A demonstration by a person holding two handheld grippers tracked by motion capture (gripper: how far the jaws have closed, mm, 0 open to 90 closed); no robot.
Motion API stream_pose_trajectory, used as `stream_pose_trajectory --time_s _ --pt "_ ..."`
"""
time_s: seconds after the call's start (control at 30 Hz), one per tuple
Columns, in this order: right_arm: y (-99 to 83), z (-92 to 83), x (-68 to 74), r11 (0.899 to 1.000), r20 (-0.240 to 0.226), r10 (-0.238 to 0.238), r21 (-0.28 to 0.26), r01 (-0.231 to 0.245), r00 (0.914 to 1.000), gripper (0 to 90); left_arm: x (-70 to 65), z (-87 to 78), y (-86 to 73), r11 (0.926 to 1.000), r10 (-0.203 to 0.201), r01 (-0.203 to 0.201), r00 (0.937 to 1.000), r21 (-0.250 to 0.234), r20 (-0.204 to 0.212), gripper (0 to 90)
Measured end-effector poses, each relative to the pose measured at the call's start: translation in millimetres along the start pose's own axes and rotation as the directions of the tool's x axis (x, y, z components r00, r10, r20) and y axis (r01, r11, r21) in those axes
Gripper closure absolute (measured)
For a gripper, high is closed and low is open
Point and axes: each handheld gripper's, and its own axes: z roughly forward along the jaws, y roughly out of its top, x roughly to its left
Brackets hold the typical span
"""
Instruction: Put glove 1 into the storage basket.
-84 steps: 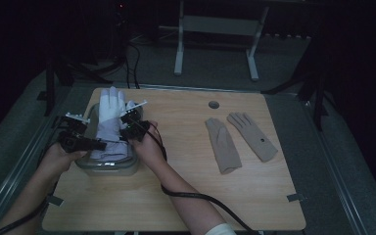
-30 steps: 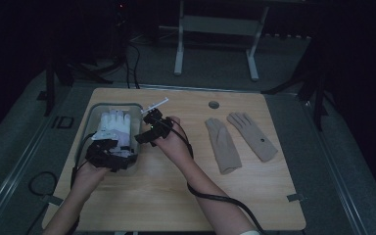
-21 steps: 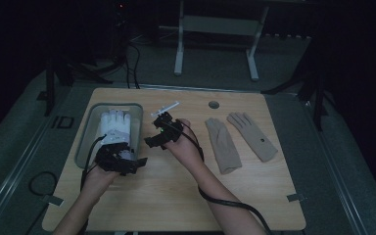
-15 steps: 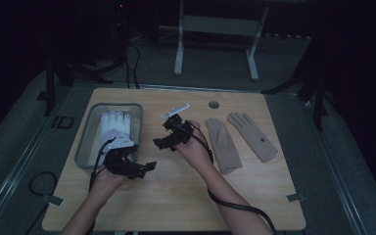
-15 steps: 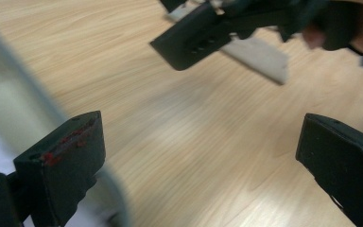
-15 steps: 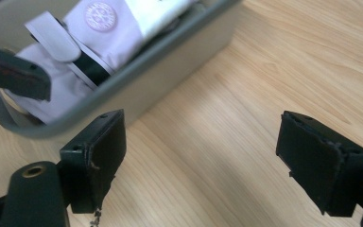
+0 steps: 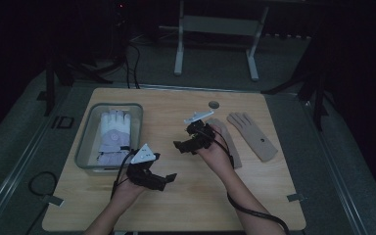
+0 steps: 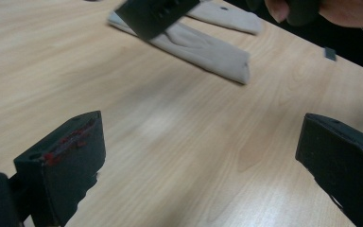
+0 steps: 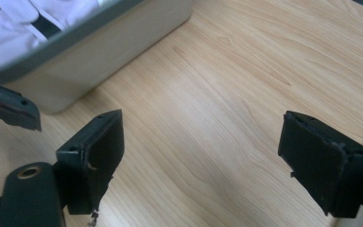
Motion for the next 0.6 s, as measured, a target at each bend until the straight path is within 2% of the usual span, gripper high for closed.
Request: stream_pose_trajectory --time_s 0.3,0.33,0.43,0.47,0.6 --pt "-26.0 -7.8 -15.9 1.000 -0.011 0.000 -0.015 0.000 0.9999 15.0 -6.4 16.7 -22.5 0.9997 0.016 -0.015 0.9992 -0.019 0.038 2.4" --pt "-34.0 -9.5 -18.8 1.000 -0.020 -0.011 -0.019 0.011 0.9997 14.5 -8.4 19.4 -29.2 0.9995 0.022 -0.021 0.9994 -0.024 0.028 2.4" --pt "-41.6 -11.0 -21.0 1.000 -0.036 -0.012 -0.015 0.011 0.9993 13.6 -9.1 21.0 -35.6 0.9995 0.022 -0.021 0.9997 -0.024 0.008 2.4" --pt "-48.2 -13.3 -23.1 1.000 -0.047 0.004 -0.021 -0.005 0.9989 13.3 -8.8 21.9 -40.0 0.9997 0.021 -0.021 0.9998 -0.015 -0.002 2.4" --pt "-60.7 -16.9 -24.4 0.999 -0.042 -0.009 -0.044 0.007 0.9991 12.4 -8.2 21.0 -43.9 0.9992 0.035 -0.036 0.9992 -0.019 -0.017 2.4"
